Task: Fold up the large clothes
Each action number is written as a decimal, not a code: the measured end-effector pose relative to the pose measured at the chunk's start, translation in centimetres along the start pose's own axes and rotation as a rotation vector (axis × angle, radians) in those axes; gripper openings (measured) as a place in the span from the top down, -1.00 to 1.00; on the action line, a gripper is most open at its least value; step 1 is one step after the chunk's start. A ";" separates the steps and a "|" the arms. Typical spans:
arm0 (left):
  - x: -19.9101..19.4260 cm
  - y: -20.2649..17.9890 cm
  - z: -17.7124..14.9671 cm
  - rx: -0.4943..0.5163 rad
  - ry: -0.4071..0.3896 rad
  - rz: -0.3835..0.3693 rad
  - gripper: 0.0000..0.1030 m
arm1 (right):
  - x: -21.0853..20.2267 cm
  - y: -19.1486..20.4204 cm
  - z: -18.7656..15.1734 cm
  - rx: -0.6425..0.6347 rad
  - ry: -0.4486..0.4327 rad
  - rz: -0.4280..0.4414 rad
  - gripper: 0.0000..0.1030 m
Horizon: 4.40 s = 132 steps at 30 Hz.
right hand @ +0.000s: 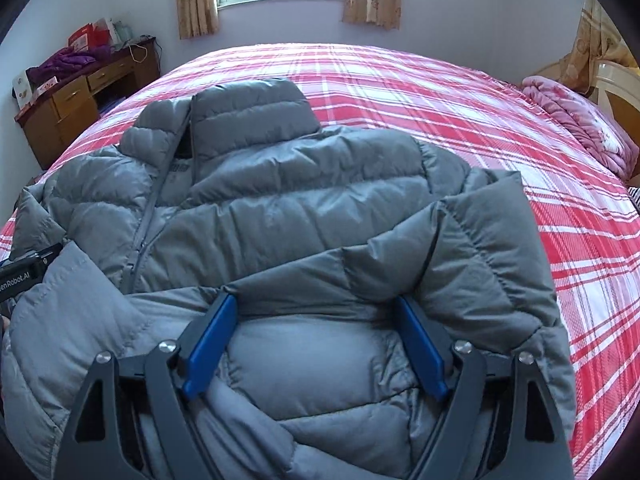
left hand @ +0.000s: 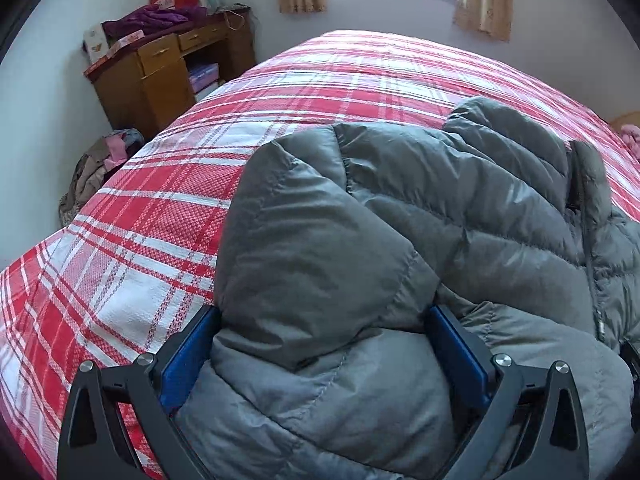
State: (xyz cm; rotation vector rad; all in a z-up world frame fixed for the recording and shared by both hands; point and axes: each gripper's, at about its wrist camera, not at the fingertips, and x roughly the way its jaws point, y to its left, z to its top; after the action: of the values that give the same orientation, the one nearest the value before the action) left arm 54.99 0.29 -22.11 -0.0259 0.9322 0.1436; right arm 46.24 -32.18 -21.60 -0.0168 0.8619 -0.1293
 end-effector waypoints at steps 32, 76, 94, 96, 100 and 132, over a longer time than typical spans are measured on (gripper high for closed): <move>5.6 -10.2 16.5 0.229 0.104 -0.202 0.30 | 11.6 -1.6 18.5 0.130 0.246 0.164 -0.83; -7.5 -5.2 14.0 0.105 -0.262 -0.186 -0.98 | -6.2 0.9 9.7 -0.067 -0.015 0.118 -0.14; 1.5 -7.6 6.6 0.233 -0.066 -0.181 0.11 | 2.1 8.7 9.4 -0.078 0.068 0.245 -0.08; 1.8 -7.8 6.2 0.230 -0.068 -0.174 0.11 | 2.3 8.7 8.6 -0.085 0.052 0.235 -0.06; 2.3 -7.7 5.6 0.216 -0.074 -0.174 0.10 | 3.0 8.9 8.2 -0.085 0.047 0.223 -0.04; 2.7 -7.8 4.9 0.207 -0.090 -0.170 0.08 | 4.8 10.0 7.7 -0.161 0.025 0.135 -0.04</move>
State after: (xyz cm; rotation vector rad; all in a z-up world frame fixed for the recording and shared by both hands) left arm 61.56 -6.68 -21.64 0.0921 0.8471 -0.1092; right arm 56.23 -23.16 -20.82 -0.1081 0.8939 0.0664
